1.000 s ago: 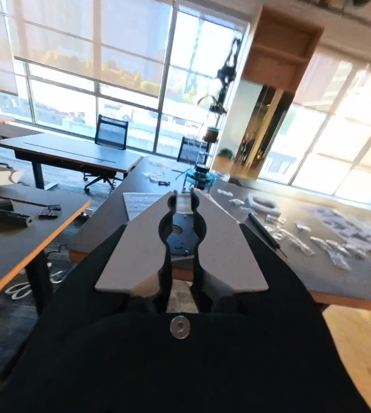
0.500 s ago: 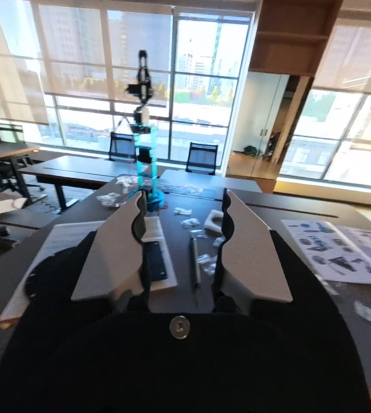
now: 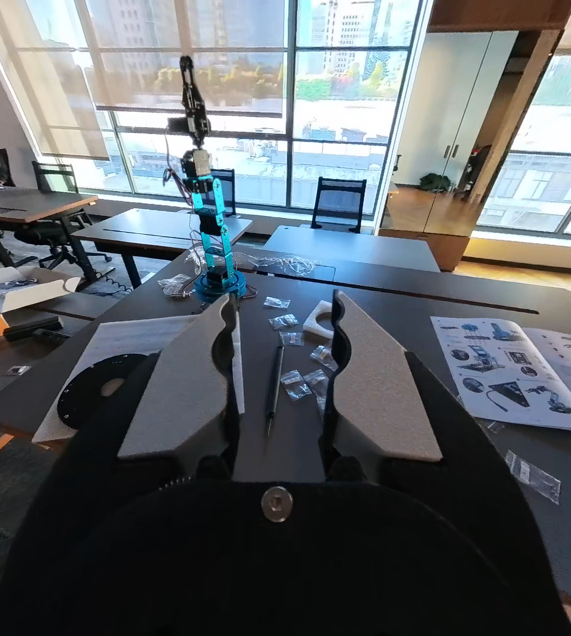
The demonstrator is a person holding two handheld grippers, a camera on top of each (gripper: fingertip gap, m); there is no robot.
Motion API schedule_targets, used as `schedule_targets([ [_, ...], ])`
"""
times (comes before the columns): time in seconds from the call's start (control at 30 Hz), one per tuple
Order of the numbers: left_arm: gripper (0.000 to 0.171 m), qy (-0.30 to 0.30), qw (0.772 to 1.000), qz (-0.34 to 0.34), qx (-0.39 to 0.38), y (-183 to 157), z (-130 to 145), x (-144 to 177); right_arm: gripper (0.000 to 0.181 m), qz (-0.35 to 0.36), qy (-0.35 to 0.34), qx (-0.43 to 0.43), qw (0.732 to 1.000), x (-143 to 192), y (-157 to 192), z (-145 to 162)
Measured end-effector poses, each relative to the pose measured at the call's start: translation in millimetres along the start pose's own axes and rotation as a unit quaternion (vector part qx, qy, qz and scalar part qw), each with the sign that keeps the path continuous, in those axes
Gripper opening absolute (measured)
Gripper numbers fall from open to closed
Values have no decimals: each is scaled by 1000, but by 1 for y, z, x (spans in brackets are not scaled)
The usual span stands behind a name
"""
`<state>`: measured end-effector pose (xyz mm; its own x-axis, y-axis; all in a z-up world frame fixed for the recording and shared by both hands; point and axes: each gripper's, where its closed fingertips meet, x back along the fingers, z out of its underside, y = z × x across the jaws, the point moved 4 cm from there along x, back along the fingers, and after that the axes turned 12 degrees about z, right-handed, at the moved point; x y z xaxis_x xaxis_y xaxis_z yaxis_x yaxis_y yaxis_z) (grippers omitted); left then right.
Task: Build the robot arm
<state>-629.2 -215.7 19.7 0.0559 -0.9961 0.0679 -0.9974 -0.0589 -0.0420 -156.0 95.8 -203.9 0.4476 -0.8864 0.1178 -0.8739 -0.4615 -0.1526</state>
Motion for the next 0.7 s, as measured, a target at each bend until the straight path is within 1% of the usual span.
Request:
schedule_targets([
  [0.17,52,-16,1000,2,26,-9,-4,6,31,-9,1,-46,999,0,-3,3],
  [0.23,50,-33,999,1,26,-11,-9,11,30,-8,-2,-52,999,2,-5,0],
  [0.33,47,-60,998,-22,18,-6,-15,20,27,4,-3,-34,999,1,-6,2],
  [0.5,47,-71,996,-27,39,0,-14,31,27,3,10,-16,1000,-2,-4,7],
  [0.63,46,-83,995,-38,36,11,-17,50,26,7,1,-2,1000,-1,-2,4],
  [0.7,46,-82,995,-43,32,21,-16,61,25,8,-1,0,1000,0,-1,3],
])
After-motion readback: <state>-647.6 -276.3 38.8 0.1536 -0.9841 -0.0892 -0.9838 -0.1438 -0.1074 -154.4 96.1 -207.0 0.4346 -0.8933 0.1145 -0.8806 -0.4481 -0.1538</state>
